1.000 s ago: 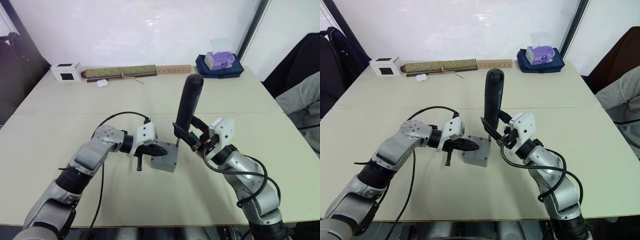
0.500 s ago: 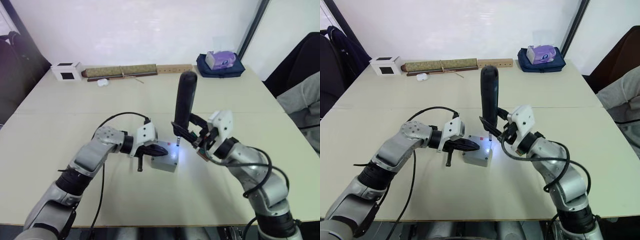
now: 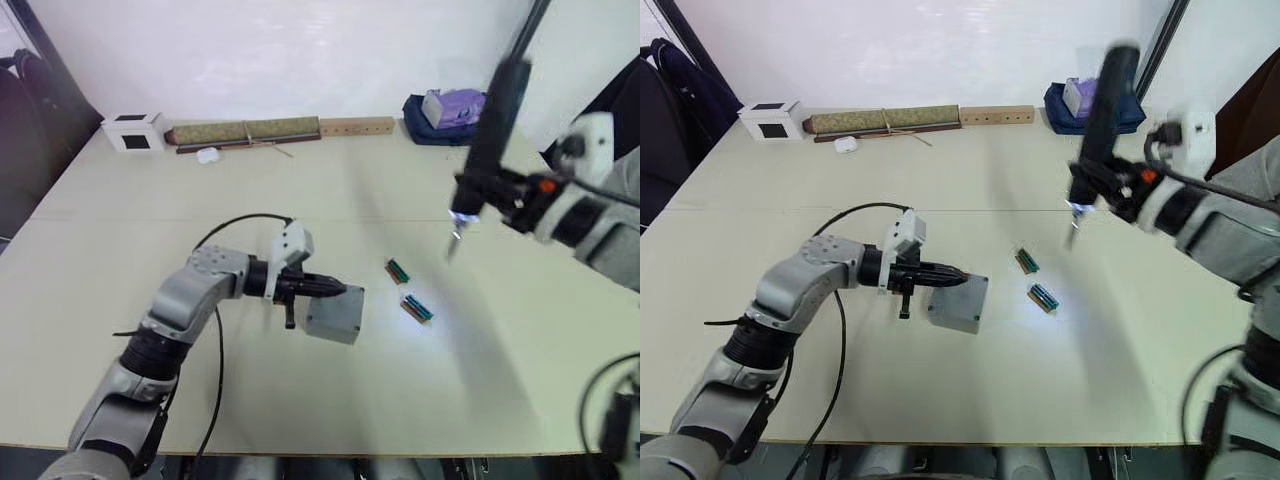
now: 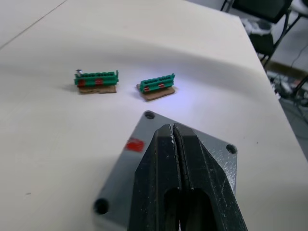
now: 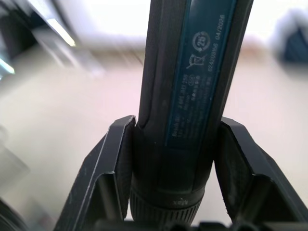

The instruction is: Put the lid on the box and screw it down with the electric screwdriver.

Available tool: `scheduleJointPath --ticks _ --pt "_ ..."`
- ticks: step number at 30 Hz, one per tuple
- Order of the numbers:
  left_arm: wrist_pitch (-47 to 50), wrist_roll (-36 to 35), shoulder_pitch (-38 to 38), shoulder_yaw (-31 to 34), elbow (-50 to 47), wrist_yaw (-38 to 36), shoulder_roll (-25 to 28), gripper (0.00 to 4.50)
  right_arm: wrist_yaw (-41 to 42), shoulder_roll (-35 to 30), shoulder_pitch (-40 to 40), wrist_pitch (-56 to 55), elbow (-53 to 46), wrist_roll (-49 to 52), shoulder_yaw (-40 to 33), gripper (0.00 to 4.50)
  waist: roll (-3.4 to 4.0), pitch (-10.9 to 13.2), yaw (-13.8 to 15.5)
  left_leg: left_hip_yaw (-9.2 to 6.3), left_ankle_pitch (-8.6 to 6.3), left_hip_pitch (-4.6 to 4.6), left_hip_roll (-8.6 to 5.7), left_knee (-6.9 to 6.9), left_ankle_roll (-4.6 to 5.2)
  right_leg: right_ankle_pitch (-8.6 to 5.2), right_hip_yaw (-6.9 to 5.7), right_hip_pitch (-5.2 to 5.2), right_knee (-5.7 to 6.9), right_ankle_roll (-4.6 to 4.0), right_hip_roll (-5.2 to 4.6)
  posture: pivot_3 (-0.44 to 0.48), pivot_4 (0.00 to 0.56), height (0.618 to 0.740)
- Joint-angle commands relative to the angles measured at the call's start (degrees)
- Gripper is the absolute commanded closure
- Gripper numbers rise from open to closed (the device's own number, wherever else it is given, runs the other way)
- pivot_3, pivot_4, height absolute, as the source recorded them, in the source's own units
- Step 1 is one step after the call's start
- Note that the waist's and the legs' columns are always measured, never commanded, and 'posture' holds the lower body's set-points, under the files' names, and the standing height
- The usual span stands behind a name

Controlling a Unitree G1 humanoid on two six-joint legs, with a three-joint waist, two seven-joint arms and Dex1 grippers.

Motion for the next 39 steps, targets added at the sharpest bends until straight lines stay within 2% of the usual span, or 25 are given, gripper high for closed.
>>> scheduleJointPath --ticks 1,3,7,13,18,19,21,22,23,24,26,36,39 --pt "-1.91 -0.71 -2.05 -0.70 -3.18 -2.92 0.61 4.50 4.82 -8.04 3.92 14.47 4.93 1.10 1.33 2.68 0.14 0.08 0.11 0.05 -0.01 0.00 0.00 -0.01 0.01 0.00 0.04 -0.01 0.00 0.00 0.00 0.000 0.150 0.740" --pt "-3.28 -0.28 -2.11 -1.28 -3.17 -3.12 -0.01 4.50 7.44 -8.54 5.92 14.63 6.16 0.43 0.73 2.68 0.16 0.12 -0.15 0.12 -0.01 0.00 0.01 0.00 0.02 0.00 0.05 -0.02 0.00 0.00 0.00 0.000 0.150 0.740" --pt "-10.00 3.58 1.44 -4.23 -2.64 -1.65 -1.80 4.50 11.23 -9.64 6.78 9.83 12.55 -8.32 5.62 2.68 0.44 0.23 -0.72 0.34 -0.02 0.18 -0.03 0.03 0.04 0.02 0.31 0.00 0.02 0.03 0.12 0.000 0.150 0.740" --pt "-11.53 4.41 3.16 -4.46 -2.18 -0.22 -2.94 4.50 19.21 -12.01 5.84 4.69 16.63 -17.43 14.31 2.68 0.46 0.28 -0.21 0.34 -0.02 0.06 -0.01 0.08 0.03 0.01 0.25 -0.12 0.09 0.04 0.27 0.000 0.150 0.740" --pt "-11.29 4.54 3.39 -4.01 -2.82 1.00 -3.18 4.50 23.89 -12.76 3.45 2.73 19.60 -22.79 18.60 2.68 0.45 0.28 -0.13 0.32 -0.02 0.06 -0.03 0.11 0.03 0.03 0.26 -0.09 0.08 0.08 0.21 0.000 0.150 0.740" --pt "-11.20 4.46 3.55 -3.78 -2.99 1.24 -3.09 4.50 24.84 -13.03 3.34 2.21 19.86 -23.83 19.28 2.18 0.45 0.28 -0.12 0.32 -0.02 0.06 -0.03 0.13 0.03 0.04 0.26 -0.08 0.08 0.10 0.21 0.000 0.150 0.740" --pt "-10.78 3.82 3.96 -2.76 -2.89 1.77 -2.95 4.50 26.28 -13.74 3.46 0.93 19.96 -26.17 20.81 1.61 0.45 0.28 -0.08 0.32 -0.02 0.06 -0.04 0.14 0.03 0.05 0.26 -0.07 0.08 0.11 0.19 0.000 0.150 0.740" --pt "-10.64 3.63 4.04 -2.53 -2.87 1.94 -2.93 4.50 26.98 -13.91 3.45 0.55 20.06 -27.07 21.24 1.16 0.45 0.28 -0.05 0.32 -0.02 0.06 -0.04 0.14 0.03 0.05 0.26 -0.07 0.08 0.11 0.19 0.000 0.150 0.740" --pt "-10.19 2.97 3.98 -1.72 -2.42 2.09 -2.96 4.50 27.56 -13.83 3.26 0.63 20.09 -27.59 21.38 0.96 0.45 0.28 -0.07 0.32 -0.02 0.06 -0.05 0.14 0.03 0.05 0.26 -0.07 0.08 0.11 0.18 0.000 0.150 0.740" --pt "-9.95 2.40 3.67 -0.68 -1.47 1.97 -2.64 4.50 28.05 -13.86 2.97 0.63 20.04 -28.18 21.51 0.49 0.45 0.28 -0.09 0.32 -0.02 0.07 -0.04 0.14 0.03 0.05 0.26 -0.07 0.07 0.11 0.19 0.000 0.150 0.740" --pt "-9.84 1.82 3.05 0.94 0.22 1.68 -1.99 4.50 28.65 -13.72 2.16 1.13 19.83 -29.21 21.52 0.06 0.45 0.28 -0.13 0.31 -0.02 0.07 -0.04 0.14 0.03 0.05 0.25 -0.07 0.09 0.11 0.19 0.000 0.150 0.740" --pt "-11.47 2.73 -1.90 6.10 8.63 2.28 0.21 4.50 32.73 -15.68 -2.92 -2.57 18.23 -33.02 18.62 0.06 0.46 0.28 -0.13 0.30 -0.01 0.08 -0.05 0.15 0.02 0.06 0.24 -0.09 0.13 0.12 0.19 0.000 0.150 0.740" --pt "-12.49 4.49 -3.25 7.33 13.00 2.41 2.75 4.50 38.56 -16.42 -6.70 -5.60 10.54 -28.86 14.63 0.06 0.48 0.29 -0.19 0.31 -0.01 0.07 -0.05 0.15 0.02 0.06 0.21 -0.08 0.14 0.12 0.18 0.000 0.150 0.740"
